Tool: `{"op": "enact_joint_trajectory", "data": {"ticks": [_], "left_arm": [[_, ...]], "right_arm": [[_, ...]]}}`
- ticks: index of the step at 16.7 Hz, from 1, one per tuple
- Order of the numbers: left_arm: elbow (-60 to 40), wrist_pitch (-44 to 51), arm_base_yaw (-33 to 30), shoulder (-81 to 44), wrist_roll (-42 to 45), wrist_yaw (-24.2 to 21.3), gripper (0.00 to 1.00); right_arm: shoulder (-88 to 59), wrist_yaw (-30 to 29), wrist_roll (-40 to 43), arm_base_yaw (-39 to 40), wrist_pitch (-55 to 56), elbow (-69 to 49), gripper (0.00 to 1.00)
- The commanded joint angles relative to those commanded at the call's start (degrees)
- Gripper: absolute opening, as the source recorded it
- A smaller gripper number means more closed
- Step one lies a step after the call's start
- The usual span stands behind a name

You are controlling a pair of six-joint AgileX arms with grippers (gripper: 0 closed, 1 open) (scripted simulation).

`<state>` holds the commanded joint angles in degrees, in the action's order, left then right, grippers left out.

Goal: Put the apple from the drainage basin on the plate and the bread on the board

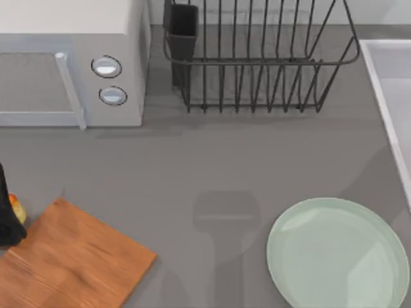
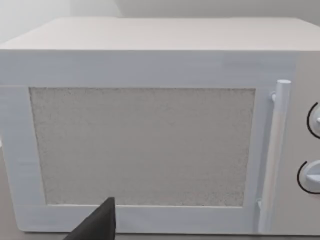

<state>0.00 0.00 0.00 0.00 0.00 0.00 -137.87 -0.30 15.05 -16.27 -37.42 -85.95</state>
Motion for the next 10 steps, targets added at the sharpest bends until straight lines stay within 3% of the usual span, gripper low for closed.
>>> {"op": "enact_joint_trajectory", "data": {"ticks": [6,10], "left_arm": [[0.0,0.0,0.0,0.0,0.0,0.0,1.0],[0.0,0.0,0.0,0.0,0.0,0.0,1.0]], "right_arm": [[-1.65,-0.02,-0.02,-0.03,2.08,1.09,1.0],[-1.65,-0.02,-0.02,-0.03,2.08,1.09,0.7]]}}
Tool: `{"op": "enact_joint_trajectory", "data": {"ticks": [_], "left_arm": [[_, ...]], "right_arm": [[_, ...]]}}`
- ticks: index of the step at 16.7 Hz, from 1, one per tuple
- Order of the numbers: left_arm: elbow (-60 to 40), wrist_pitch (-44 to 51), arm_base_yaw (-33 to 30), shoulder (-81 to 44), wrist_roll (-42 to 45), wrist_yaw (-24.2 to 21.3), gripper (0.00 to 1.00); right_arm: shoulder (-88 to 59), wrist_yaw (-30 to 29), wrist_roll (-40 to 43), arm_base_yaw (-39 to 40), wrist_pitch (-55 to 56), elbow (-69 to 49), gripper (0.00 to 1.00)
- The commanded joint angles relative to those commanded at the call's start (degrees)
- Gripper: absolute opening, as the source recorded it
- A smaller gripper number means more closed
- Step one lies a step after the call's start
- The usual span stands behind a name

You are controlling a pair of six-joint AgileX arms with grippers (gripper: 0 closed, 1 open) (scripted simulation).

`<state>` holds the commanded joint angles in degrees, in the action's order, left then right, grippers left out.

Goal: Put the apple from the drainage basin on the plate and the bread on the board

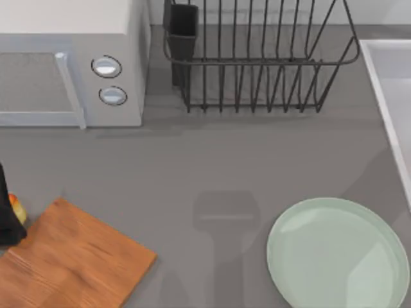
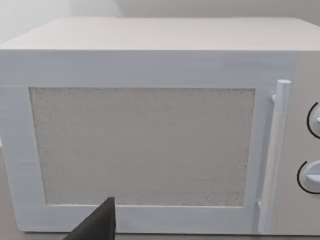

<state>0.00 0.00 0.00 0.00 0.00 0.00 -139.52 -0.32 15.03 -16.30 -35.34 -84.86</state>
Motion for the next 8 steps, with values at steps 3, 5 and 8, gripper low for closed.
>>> {"op": "enact_joint_trajectory", "data": {"ticks": [3,5,8], "left_arm": [[0.0,0.0,0.0,0.0,0.0,0.0,1.0],[0.0,0.0,0.0,0.0,0.0,0.0,1.0],[0.0,0.0,0.0,0.0,0.0,0.0,1.0]], "right_arm": [[0.0,0.0,0.0,0.0,0.0,0.0,0.47],[0.0,0.0,0.0,0.0,0.0,0.0,0.32],[0.0,0.0,0.0,0.0,0.0,0.0,0.1]]}}
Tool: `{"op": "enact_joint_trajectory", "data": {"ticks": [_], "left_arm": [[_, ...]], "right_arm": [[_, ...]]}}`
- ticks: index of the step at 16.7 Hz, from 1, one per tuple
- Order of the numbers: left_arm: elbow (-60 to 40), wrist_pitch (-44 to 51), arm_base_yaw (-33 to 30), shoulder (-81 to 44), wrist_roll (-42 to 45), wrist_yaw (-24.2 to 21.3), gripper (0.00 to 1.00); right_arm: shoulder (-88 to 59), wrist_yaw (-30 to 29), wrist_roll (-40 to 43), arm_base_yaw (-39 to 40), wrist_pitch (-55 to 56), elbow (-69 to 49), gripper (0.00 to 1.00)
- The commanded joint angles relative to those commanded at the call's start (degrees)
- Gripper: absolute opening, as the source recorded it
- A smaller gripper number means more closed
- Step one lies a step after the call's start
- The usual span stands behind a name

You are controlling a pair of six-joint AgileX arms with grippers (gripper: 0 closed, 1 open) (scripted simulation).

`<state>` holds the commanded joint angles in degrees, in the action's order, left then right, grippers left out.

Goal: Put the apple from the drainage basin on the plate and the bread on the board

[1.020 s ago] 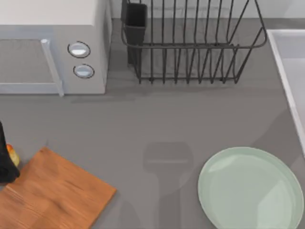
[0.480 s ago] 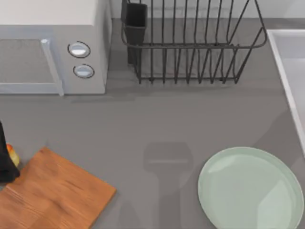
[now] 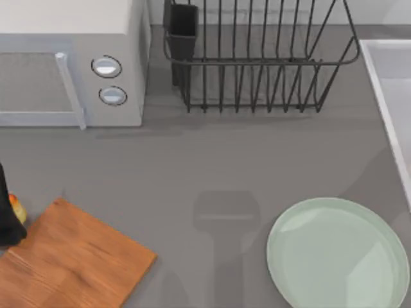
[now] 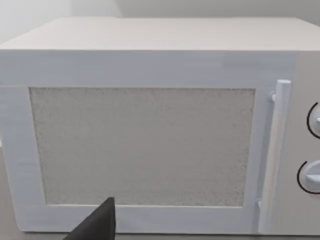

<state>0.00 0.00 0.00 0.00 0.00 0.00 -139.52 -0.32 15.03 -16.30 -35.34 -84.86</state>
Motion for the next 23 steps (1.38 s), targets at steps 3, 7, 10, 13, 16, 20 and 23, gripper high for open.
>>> {"op": "enact_joint_trajectory", "data": {"ticks": [3,7,10,13,16,20,23], "left_arm": [[0.0,0.0,0.0,0.0,0.0,0.0,1.0],[0.0,0.0,0.0,0.0,0.0,0.0,1.0],[0.0,0.0,0.0,0.0,0.0,0.0,1.0],[0.0,0.0,0.0,0.0,0.0,0.0,1.0],[0.0,0.0,0.0,0.0,0.0,0.0,1.0],[0.0,0.0,0.0,0.0,0.0,0.0,1.0],[0.0,0.0,0.0,0.0,0.0,0.0,1.0]], "right_arm": [[0.0,0.0,0.0,0.0,0.0,0.0,0.0],[0.0,0.0,0.0,0.0,0.0,0.0,0.0],[3.6,0.78,-0.41,0.13,-1.66,-0.89,0.0],[5.64,0.8,-0.37,0.12,-3.84,-2.4,0.0],[8.81,0.84,-0.32,0.1,-11.14,-4.62,0.0],[13.56,0.89,-0.25,0.08,-18.9,-7.81,0.0],[13.94,0.9,-0.24,0.08,-19.34,-8.22,0.0]]}}
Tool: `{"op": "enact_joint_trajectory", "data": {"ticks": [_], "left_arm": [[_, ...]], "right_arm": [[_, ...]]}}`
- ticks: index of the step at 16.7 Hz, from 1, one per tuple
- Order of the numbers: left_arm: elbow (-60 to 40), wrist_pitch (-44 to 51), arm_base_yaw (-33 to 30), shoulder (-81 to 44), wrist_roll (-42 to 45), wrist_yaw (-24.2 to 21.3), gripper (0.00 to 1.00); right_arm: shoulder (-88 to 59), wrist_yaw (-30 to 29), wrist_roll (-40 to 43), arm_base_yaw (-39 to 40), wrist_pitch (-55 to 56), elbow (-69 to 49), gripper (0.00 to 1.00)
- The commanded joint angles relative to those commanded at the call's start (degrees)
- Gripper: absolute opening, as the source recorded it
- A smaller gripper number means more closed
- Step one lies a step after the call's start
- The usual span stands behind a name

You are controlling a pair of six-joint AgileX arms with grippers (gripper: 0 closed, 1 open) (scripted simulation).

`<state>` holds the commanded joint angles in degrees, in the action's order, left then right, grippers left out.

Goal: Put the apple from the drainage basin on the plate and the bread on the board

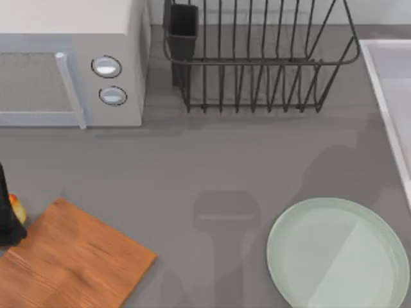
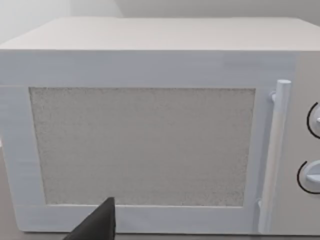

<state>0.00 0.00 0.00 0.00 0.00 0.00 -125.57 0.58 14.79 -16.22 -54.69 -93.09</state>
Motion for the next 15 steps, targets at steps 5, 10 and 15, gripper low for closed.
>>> {"op": "enact_joint_trajectory", "data": {"ticks": [5,10,15], "left_arm": [[0.0,0.0,0.0,0.0,0.0,0.0,1.0],[0.0,0.0,0.0,0.0,0.0,0.0,1.0],[0.0,0.0,0.0,0.0,0.0,0.0,1.0]], "right_arm": [[2.26,-0.09,-2.1,2.07,-0.33,-0.46,0.0],[9.29,-0.27,-10.81,10.92,-2.75,2.57,0.0],[17.97,-0.41,-23.3,23.63,-6.32,8.84,0.0]]}}
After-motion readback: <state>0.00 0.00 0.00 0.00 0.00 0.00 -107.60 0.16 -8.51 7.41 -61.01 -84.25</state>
